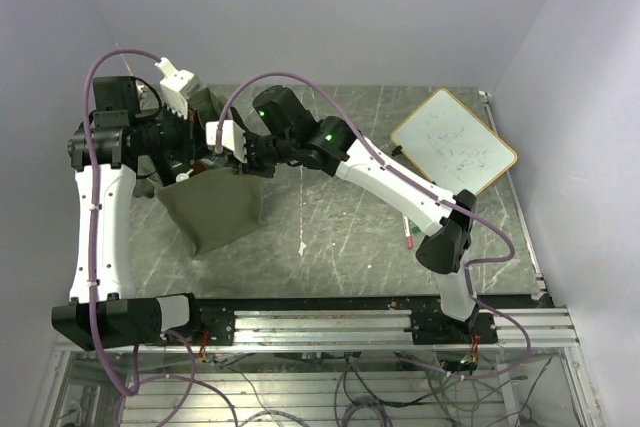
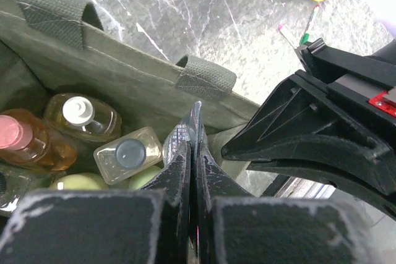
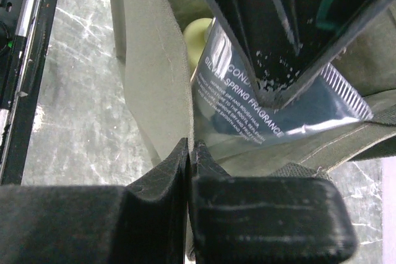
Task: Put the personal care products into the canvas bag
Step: Place the care product in the canvas bag.
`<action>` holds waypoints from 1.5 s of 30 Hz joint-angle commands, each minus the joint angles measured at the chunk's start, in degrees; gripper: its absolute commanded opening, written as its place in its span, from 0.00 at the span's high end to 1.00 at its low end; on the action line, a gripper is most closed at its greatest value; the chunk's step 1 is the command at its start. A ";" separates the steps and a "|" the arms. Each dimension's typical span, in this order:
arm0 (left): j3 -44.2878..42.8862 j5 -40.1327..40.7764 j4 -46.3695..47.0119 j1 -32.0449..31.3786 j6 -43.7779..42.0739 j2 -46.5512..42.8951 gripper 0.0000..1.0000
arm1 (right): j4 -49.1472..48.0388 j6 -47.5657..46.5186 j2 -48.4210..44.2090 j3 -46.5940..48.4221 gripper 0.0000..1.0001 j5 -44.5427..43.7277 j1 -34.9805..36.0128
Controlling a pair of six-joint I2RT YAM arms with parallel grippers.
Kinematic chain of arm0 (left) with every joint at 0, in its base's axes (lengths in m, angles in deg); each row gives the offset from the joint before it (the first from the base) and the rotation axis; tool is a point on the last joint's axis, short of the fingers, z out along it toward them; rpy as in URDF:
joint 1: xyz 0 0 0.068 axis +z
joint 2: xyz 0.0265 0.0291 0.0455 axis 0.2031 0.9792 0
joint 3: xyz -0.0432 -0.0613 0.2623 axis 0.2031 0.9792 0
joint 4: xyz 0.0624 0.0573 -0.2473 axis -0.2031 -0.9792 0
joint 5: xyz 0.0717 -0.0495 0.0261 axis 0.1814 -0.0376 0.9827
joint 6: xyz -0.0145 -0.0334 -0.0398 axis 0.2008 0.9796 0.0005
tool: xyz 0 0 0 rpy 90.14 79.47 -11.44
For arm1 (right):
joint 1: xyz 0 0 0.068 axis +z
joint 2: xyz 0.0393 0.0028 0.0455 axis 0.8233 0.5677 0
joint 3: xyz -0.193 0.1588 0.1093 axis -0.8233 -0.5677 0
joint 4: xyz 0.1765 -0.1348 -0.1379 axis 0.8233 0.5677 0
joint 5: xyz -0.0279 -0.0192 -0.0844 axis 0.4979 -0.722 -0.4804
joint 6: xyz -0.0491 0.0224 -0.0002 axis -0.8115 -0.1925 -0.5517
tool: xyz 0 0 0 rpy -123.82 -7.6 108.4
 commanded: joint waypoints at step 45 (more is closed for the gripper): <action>7.18 -2.50 -4.90 -11.01 -27.48 12.32 0.93 | -8.87 -0.78 -1.74 1.19 1.00 0.29 0.23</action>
